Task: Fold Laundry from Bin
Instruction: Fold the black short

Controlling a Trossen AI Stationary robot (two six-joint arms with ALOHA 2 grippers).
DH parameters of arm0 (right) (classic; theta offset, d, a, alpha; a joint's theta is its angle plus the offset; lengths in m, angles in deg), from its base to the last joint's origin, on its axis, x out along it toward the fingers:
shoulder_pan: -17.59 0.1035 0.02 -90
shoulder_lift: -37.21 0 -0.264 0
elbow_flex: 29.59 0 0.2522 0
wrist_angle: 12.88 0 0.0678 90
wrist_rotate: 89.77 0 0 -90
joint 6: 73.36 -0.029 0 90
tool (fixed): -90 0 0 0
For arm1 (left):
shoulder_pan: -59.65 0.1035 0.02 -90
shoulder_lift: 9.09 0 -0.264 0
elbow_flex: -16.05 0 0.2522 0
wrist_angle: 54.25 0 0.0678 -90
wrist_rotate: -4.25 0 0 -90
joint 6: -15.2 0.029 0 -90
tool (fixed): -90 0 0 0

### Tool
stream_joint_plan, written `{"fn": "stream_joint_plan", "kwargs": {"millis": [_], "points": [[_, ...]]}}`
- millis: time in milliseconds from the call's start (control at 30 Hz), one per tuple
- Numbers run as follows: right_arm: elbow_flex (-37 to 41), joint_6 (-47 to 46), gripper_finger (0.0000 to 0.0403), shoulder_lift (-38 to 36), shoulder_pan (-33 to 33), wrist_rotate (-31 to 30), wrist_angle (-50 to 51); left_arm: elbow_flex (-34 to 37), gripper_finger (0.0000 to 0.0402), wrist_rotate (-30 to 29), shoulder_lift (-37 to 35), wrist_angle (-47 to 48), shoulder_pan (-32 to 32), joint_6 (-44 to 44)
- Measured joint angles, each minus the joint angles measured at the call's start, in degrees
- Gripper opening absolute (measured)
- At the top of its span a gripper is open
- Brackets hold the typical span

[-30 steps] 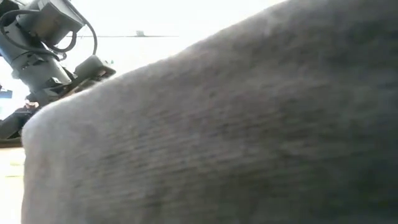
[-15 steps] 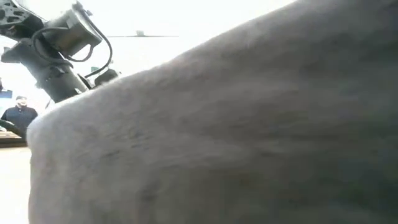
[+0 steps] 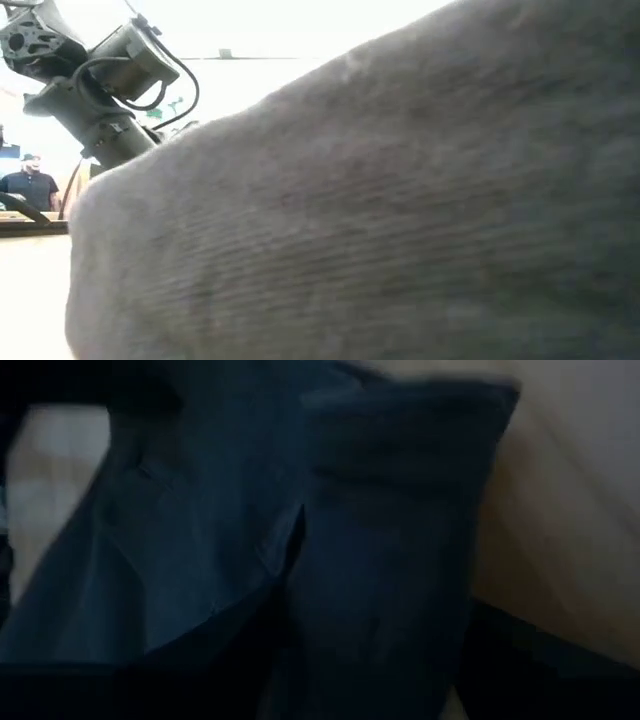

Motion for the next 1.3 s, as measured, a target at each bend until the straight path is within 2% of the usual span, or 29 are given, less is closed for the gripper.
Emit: {"fn": "stream_joint_plan", "kwargs": {"millis": [133,267,400,500,600,667,733,833,1133,1300], "points": [[0.11,2.08,0.0269,-0.65,0.20,-1.37,1.76,0.06,0.0233,-1.38,0.41,-1.01,-0.55,0.09],[0.28,1.70,0.0268,-0.21,0.26,-1.22,-1.45,0.19,0.0231,-0.48,1.15,-4.37,1.58,3.49],[0.43,2.08,0.0244,0.02,0.74,-1.53,-4.38,0.37,0.0202,-0.88,3.91,-11.69,2.48,8.43],[0.44,2.15,0.0192,0.12,0.99,-1.60,-4.65,0.32,0.0162,-1.13,6.09,-16.59,2.35,12.97],[0.44,2.19,0.0115,0.18,1.00,-0.93,-4.02,0.13,0.0117,-0.98,7.20,-17.70,2.21,14.67],[0.79,3.91,0.0055,0.23,1.03,1.75,-4.19,0.13,0.0086,-0.27,7.39,-18.82,2.28,16.53],[0.85,6.25,0.0023,0.23,0.89,6.75,-4.27,0.17,0.0054,0.50,7.53,-20.31,2.18,18.46],[0.85,7.77,0.0027,0.23,1.12,9.19,-3.34,0.20,0.0043,2.68,7.53,-21.82,2.02,19.21],[0.83,6.57,0.0023,-0.03,1.17,7.40,-3.37,0.20,0.0043,17.36,5.99,-22.01,4.84,29.10],[0.83,7.73,0.0023,-3.12,1.43,4.50,-2.74,-2.31,0.0043,21.83,1.10,-21.77,7.71,40.94]]}}
